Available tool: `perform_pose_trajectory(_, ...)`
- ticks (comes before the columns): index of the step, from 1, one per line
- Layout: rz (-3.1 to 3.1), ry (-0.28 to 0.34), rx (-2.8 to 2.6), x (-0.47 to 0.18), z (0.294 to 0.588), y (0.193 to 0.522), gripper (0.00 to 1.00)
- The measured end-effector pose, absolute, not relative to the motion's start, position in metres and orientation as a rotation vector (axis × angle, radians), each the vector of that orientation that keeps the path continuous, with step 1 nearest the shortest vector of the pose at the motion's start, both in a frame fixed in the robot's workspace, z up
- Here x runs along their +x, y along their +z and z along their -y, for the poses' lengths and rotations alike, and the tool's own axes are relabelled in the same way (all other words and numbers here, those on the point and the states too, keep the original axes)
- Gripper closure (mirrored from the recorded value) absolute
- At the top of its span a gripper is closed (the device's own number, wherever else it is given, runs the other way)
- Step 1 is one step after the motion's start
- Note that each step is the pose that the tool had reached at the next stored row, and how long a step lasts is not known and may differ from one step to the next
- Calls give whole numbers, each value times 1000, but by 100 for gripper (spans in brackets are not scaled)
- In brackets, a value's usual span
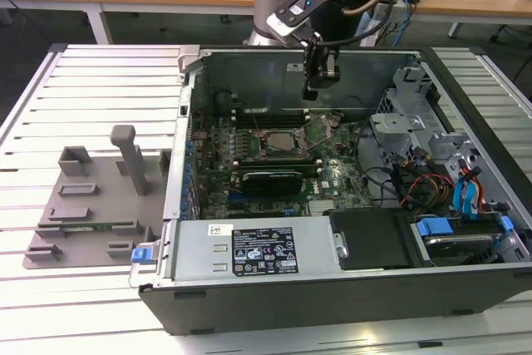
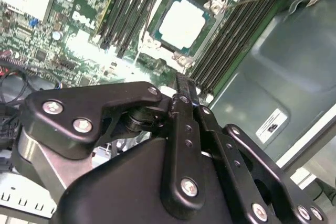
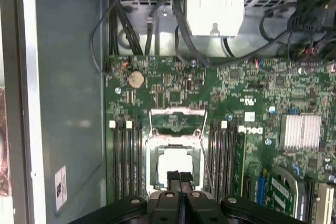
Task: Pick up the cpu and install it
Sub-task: 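Close the cpu cover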
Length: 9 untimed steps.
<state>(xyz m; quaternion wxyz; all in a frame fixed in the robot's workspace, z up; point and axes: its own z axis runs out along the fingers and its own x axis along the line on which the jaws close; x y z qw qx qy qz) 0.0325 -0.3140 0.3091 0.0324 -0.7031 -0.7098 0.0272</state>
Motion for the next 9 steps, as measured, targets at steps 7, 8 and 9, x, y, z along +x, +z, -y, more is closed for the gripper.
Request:
perform_pose_trajectory(7, 2184, 86, -2163, 62, 314, 309, 89)
perform_pose_trajectory(8, 2184, 86, -2163, 66, 314, 309, 89)
perform_pose_trajectory(9, 2184, 86, -2163, 71, 314, 309, 89)
